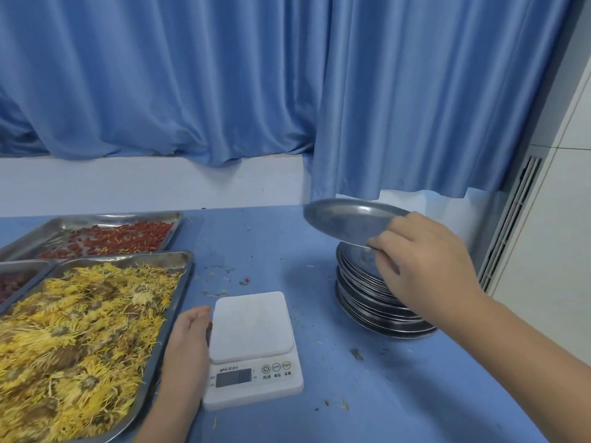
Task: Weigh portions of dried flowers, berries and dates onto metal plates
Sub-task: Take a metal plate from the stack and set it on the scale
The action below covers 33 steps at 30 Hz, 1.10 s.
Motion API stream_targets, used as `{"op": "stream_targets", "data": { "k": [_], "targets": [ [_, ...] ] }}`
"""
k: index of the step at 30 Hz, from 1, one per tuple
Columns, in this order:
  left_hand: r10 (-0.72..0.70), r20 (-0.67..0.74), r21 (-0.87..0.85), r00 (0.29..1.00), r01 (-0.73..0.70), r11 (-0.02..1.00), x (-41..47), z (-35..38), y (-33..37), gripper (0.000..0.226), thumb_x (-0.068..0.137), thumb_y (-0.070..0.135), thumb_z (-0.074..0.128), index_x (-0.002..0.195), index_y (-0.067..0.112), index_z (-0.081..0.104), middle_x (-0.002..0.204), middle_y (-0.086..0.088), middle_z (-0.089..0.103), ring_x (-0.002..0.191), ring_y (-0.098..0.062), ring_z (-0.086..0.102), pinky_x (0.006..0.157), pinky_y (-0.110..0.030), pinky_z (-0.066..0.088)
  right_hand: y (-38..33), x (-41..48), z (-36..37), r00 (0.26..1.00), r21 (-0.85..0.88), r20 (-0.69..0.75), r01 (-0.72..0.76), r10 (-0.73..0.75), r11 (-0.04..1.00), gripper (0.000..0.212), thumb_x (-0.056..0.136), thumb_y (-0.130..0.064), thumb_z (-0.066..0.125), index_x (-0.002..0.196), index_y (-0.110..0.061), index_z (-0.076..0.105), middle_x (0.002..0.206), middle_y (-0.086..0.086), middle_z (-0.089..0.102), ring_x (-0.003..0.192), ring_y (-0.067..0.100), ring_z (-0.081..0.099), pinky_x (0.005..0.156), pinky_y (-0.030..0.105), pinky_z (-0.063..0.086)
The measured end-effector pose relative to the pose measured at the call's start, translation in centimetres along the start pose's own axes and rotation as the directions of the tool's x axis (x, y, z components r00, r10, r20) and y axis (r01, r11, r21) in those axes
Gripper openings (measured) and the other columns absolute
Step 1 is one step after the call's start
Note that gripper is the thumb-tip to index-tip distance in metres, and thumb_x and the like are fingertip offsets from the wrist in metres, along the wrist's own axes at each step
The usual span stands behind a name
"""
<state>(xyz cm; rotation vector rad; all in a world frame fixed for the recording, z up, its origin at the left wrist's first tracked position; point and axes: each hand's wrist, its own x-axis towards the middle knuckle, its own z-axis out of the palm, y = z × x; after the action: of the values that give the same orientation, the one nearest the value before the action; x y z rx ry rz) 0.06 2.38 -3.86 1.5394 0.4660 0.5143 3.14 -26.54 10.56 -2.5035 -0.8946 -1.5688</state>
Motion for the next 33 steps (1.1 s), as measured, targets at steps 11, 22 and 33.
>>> {"op": "stream_targets", "data": {
  "k": [11,22,33],
  "targets": [
    [-0.117,-0.104,-0.356,0.988,0.073,0.932,0.7,-1.4,0.8,0.037,0.103,0.03,0.034,0.133,0.015,0.049,0.13,-0.003,0.055,0.119,-0.022,0.056,0.1,-0.037,0.044,-10.5,-2.2,5.9,0.982,0.248,-0.038,0.188,-0.185,0.95,0.011,0.068,-0.001,0.071,0.063,-0.009,0.064,0.06,0.004,0.052,0.055,0.026,0.049,0.05,0.034,0.039],
    [-0.123,-0.081,-0.392,0.989,0.082,0.916,0.3,-2.2,0.9,0.028,0.101,0.036,0.039,0.124,0.028,0.053,0.123,0.006,0.056,0.117,-0.018,0.057,0.097,-0.035,0.044,-12.6,-5.0,9.8,0.959,0.29,0.192,0.146,-0.207,0.946,0.017,0.059,-0.007,0.078,0.064,-0.018,0.065,0.066,-0.004,0.057,0.059,0.021,0.049,0.051,0.032,0.041],
    [-0.025,-0.146,-0.232,0.989,-0.009,0.973,-0.9,-3.3,2.0,0.027,0.094,0.021,0.049,0.089,0.033,0.073,0.089,0.014,0.074,0.095,-0.013,0.068,0.071,-0.029,0.048,-10.3,-9.7,8.1,0.898,0.595,0.361,-0.429,0.252,0.68,0.014,0.09,-0.025,0.056,0.086,-0.02,0.068,0.079,-0.012,0.054,0.069,0.002,0.05,0.064,0.021,0.042]
  ]
}}
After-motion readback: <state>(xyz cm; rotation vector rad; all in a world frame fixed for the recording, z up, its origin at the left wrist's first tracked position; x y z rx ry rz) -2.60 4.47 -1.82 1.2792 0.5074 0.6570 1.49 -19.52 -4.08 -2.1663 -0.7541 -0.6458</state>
